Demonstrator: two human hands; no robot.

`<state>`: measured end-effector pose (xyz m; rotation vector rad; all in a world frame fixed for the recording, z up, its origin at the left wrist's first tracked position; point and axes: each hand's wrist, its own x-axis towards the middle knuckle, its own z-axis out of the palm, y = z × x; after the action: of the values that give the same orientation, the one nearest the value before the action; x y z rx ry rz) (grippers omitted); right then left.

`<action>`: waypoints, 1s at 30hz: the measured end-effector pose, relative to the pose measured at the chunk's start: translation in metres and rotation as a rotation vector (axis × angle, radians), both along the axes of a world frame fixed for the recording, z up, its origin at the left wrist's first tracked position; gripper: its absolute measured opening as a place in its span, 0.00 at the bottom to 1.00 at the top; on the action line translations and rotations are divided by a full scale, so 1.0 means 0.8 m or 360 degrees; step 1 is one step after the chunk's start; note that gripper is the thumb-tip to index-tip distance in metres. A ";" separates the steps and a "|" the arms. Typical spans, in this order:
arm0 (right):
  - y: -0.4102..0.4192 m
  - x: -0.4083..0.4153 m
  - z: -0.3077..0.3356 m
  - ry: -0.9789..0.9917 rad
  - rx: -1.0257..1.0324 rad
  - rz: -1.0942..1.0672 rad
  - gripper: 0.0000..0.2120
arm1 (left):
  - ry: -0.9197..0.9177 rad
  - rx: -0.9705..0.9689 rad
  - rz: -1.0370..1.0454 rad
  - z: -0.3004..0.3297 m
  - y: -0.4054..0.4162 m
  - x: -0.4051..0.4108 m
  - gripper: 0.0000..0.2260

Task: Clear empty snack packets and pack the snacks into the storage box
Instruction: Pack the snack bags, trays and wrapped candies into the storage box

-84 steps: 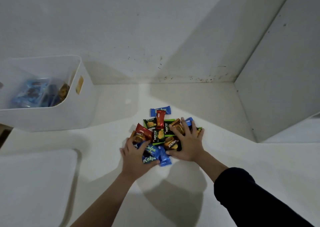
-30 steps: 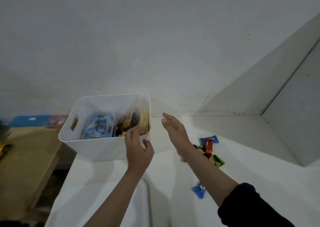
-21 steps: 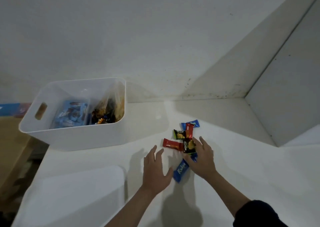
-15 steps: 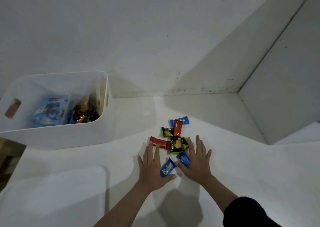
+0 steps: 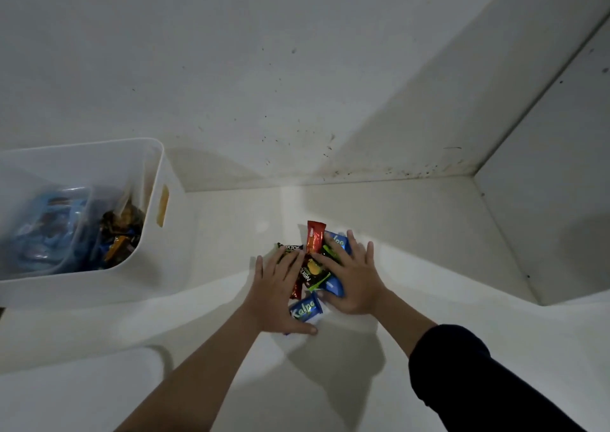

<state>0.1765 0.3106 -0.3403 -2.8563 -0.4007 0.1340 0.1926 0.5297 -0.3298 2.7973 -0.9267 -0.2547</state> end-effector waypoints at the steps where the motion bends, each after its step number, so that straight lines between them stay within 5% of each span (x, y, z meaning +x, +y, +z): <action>1: 0.001 -0.002 -0.001 -0.0042 0.0064 -0.0045 0.34 | -0.0047 -0.0070 0.0057 -0.002 0.000 -0.002 0.54; 5: 0.003 -0.012 0.001 -0.0365 0.0159 -0.0080 0.23 | -0.0377 -0.0371 0.0243 -0.012 -0.006 -0.016 0.23; 8: 0.007 -0.025 0.003 -0.0451 0.0179 -0.0118 0.23 | -0.0462 -0.0485 0.0381 -0.015 -0.007 -0.032 0.14; 18: 0.014 -0.029 0.017 -0.0266 -0.0230 0.0073 0.24 | -0.0422 -0.0408 0.0445 -0.003 0.037 -0.086 0.11; 21: 0.028 -0.046 0.012 -0.0218 0.0004 -0.0114 0.20 | -0.0393 -0.0605 0.0671 0.016 0.047 -0.101 0.12; 26: 0.051 -0.025 0.039 0.0173 0.0055 -0.0316 0.41 | -0.0223 -0.1038 0.1115 0.060 0.066 -0.123 0.15; 30: 0.085 0.006 0.053 0.0378 -0.0058 -0.0562 0.35 | -0.0275 -0.1412 0.1204 0.106 0.089 -0.135 0.10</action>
<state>0.1815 0.3787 -0.2976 -2.8465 0.1545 0.4097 0.0848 0.6006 -0.2449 2.1094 0.0812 0.4125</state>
